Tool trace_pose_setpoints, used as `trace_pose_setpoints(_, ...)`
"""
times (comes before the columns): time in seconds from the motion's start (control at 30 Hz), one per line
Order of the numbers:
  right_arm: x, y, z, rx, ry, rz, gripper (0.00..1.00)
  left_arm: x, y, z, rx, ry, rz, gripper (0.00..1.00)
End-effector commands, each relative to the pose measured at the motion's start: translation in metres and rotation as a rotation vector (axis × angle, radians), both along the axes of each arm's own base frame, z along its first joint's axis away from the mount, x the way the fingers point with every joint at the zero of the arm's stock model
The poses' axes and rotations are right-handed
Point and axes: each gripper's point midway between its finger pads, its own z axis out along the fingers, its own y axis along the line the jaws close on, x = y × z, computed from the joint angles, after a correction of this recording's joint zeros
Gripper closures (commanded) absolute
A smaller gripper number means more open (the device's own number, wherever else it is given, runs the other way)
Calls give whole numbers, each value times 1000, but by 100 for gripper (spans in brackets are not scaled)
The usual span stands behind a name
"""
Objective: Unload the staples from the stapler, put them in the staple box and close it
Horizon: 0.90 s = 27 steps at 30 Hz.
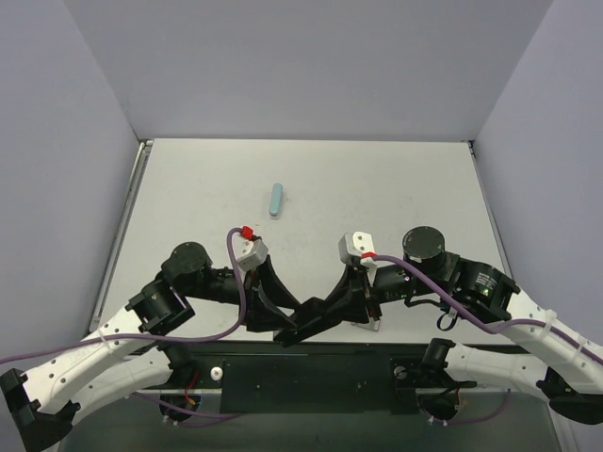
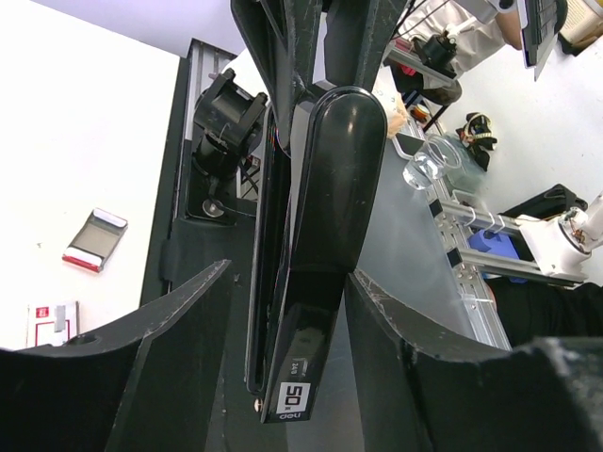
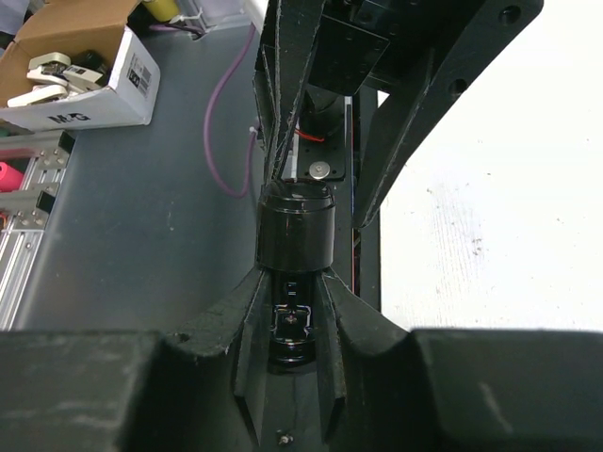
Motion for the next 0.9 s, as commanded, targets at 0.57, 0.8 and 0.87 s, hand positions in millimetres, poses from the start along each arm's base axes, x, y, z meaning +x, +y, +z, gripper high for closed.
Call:
trace_pose_setpoints(0.57, 8, 20, 14, 61, 63, -45, 100, 19, 5, 50, -100, -199, 125, 34)
trace_pose_setpoints(0.8, 15, 24, 9, 54, 80, -82, 100, 21, 10, 50, -84, -221, 155, 34)
trace_pose_setpoints(0.87, 16, 25, 10, 54, 82, -89, 100, 20, 11, 49, -82, -222, 154, 34)
